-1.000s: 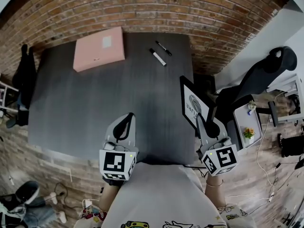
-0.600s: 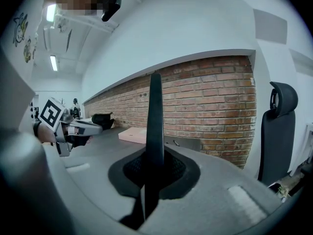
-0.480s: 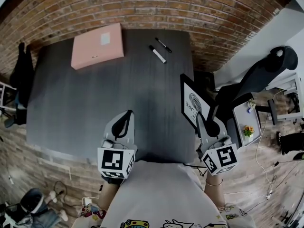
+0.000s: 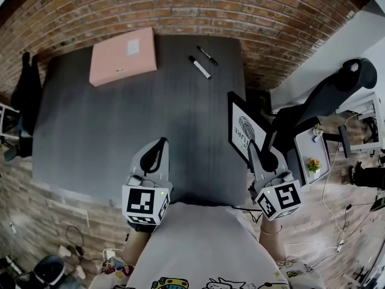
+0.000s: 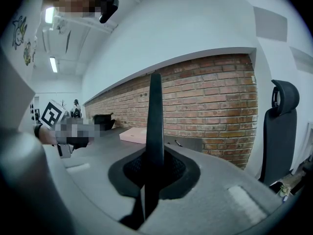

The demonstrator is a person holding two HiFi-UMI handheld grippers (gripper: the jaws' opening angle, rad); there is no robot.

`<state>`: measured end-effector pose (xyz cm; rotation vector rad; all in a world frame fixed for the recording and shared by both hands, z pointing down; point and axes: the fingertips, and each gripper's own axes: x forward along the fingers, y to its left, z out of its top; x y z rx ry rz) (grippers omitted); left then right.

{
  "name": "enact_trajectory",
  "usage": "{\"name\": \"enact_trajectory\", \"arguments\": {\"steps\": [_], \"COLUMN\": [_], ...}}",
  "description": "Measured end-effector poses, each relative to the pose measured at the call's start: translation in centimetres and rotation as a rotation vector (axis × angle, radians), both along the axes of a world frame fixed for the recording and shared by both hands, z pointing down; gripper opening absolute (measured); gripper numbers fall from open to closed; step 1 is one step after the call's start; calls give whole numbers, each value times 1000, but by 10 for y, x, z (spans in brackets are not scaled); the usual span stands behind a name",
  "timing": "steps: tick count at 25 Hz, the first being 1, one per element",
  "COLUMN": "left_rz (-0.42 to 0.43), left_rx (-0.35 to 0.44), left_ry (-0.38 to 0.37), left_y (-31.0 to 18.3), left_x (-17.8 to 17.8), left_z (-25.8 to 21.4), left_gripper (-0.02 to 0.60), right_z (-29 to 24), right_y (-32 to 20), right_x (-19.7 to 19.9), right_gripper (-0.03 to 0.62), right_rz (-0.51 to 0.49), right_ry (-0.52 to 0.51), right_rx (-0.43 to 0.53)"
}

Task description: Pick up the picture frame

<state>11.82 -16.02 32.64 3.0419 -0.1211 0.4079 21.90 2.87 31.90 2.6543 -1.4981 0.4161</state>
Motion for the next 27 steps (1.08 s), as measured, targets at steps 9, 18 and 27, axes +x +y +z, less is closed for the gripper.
{"name": "enact_trajectory", "arguments": {"steps": [9, 18, 27], "left_rz": [-2, 13, 59], "left_rx": [23, 20, 34], "left_ry": [5, 29, 33], "left_y": [-6, -6, 0], "left_x": [0, 0, 4], "left_z": [-2, -1, -3], "left_gripper": [12, 12, 12], "right_z": [2, 1, 0], "right_y": [1, 3, 5], "right_x": [-1, -2, -3], "right_gripper": [12, 12, 12], "right_rz": [-5, -5, -6], "right_ry": [-4, -1, 10], "right_rx": [-11, -11, -7]}}
